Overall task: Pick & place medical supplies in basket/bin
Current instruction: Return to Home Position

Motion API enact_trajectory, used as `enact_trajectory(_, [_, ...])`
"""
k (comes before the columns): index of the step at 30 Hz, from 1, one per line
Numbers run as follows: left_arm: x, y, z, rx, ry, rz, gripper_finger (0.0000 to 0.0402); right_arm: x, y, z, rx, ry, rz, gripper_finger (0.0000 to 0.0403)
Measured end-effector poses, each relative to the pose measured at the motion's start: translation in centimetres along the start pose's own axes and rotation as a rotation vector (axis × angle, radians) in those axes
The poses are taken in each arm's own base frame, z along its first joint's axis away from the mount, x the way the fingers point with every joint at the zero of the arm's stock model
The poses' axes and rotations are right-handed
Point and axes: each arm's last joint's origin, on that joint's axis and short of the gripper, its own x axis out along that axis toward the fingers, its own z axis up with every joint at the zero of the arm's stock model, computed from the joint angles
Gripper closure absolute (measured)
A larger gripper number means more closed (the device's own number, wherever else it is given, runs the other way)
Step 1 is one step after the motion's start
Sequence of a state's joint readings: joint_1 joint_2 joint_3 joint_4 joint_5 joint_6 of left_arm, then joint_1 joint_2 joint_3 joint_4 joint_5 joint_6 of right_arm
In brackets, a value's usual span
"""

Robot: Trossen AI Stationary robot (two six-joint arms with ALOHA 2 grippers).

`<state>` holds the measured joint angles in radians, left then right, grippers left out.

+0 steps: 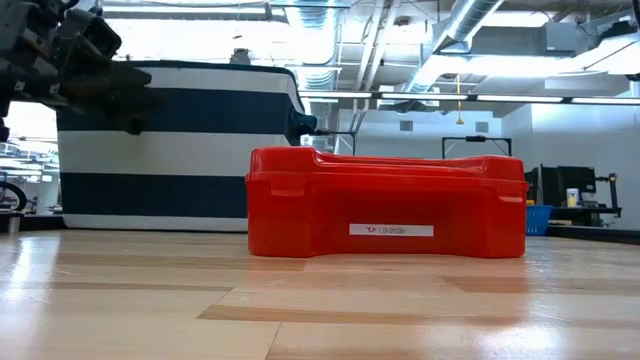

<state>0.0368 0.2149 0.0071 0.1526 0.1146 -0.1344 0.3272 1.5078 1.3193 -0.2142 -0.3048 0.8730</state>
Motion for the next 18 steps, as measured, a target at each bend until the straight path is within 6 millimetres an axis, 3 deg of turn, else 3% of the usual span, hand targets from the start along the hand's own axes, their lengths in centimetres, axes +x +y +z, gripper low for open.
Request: enact_trajectory(18, [-0.5, 0.3, -0.6, 0.039, 0.051, 0.108, 0.0239, -1.3, -1.4, 2.2, -0.084, -0.033, 0.009, 0.0143])
